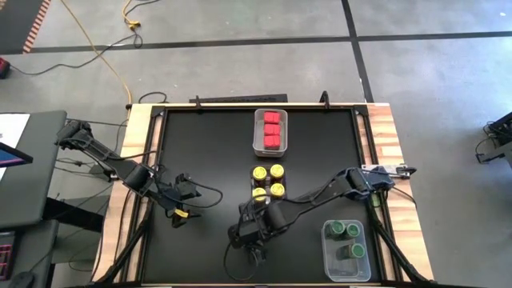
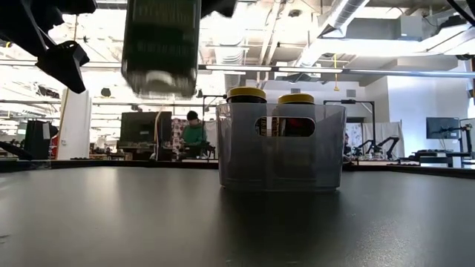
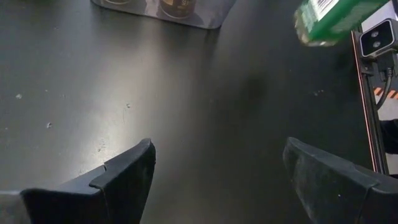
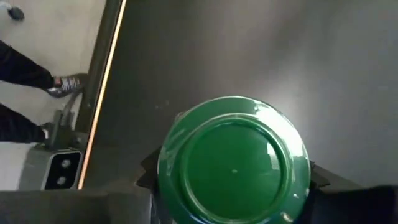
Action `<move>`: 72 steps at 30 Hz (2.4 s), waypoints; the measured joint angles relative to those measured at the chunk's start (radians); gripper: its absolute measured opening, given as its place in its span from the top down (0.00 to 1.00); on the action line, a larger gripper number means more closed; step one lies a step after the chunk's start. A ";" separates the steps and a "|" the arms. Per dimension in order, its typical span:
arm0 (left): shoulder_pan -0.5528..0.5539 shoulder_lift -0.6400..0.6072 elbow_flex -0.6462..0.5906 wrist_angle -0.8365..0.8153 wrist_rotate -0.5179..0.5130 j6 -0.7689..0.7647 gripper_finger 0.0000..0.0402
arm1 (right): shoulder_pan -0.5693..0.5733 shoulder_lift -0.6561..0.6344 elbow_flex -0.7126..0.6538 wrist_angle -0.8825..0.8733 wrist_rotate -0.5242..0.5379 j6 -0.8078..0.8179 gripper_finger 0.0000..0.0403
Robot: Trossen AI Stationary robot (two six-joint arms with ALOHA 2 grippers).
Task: Sort spices by type
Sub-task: Put the green seasoning bottle into the transparent bin
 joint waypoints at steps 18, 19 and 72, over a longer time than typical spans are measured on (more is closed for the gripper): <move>0.000 0.000 0.000 0.000 0.000 -0.003 0.15 | 0.128 -0.060 0.069 -0.346 0.135 0.137 0.45; 0.000 0.000 0.000 0.000 0.000 -0.003 0.15 | 0.141 -0.069 0.069 -0.381 0.140 0.152 0.45; 0.000 0.000 0.000 -0.001 0.000 -0.003 0.15 | 0.735 -0.756 -0.833 -0.327 0.305 1.038 0.45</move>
